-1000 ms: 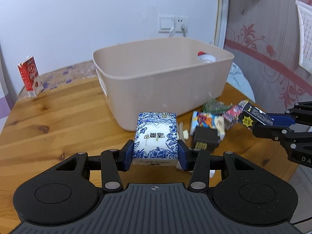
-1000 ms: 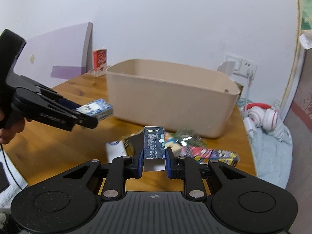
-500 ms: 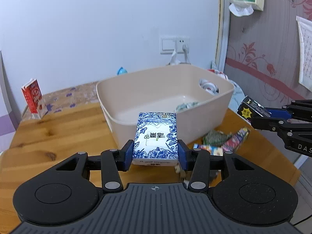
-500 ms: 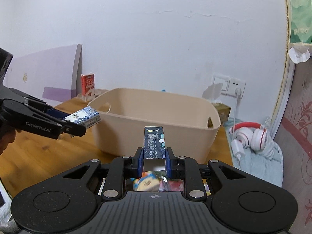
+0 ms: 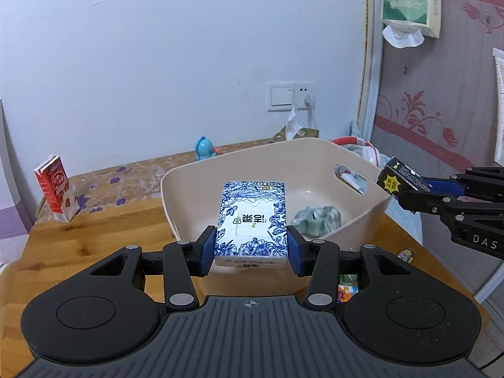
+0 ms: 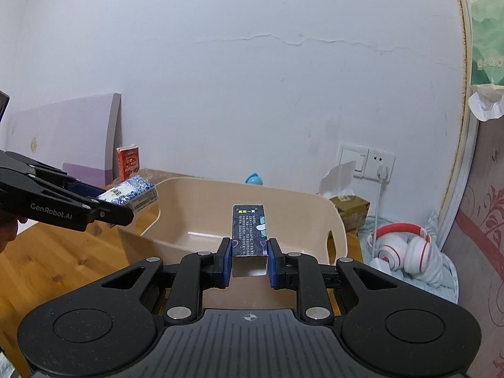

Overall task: Organize objects
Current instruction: 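Carry both boxes over the beige basket with both grippers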

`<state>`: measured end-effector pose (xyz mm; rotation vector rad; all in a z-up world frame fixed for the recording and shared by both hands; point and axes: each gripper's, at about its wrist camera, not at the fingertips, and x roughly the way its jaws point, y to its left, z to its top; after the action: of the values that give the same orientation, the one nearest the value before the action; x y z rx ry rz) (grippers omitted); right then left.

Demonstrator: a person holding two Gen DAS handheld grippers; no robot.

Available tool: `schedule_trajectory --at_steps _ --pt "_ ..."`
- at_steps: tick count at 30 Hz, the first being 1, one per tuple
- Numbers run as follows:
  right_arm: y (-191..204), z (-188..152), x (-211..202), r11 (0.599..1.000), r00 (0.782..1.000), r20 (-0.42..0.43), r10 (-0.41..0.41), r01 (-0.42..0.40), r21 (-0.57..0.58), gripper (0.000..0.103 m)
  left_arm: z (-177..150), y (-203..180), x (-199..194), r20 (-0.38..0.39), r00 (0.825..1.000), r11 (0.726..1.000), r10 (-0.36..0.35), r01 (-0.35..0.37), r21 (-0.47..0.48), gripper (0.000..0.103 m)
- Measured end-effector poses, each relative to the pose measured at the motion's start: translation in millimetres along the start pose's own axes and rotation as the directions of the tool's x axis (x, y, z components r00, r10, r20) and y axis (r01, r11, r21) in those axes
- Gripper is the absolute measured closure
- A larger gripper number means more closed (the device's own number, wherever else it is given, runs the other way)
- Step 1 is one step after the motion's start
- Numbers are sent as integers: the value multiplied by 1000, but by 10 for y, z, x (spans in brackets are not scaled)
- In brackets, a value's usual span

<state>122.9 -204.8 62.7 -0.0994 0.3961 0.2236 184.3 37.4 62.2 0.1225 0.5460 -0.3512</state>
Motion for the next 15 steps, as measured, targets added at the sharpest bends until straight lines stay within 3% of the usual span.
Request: schedule_trajectory --at_steps 15 --pt "-183 197 443 999 999 -39 -36 36 15 81 229 -124 697 -83 996 999 43 -43 6 56"
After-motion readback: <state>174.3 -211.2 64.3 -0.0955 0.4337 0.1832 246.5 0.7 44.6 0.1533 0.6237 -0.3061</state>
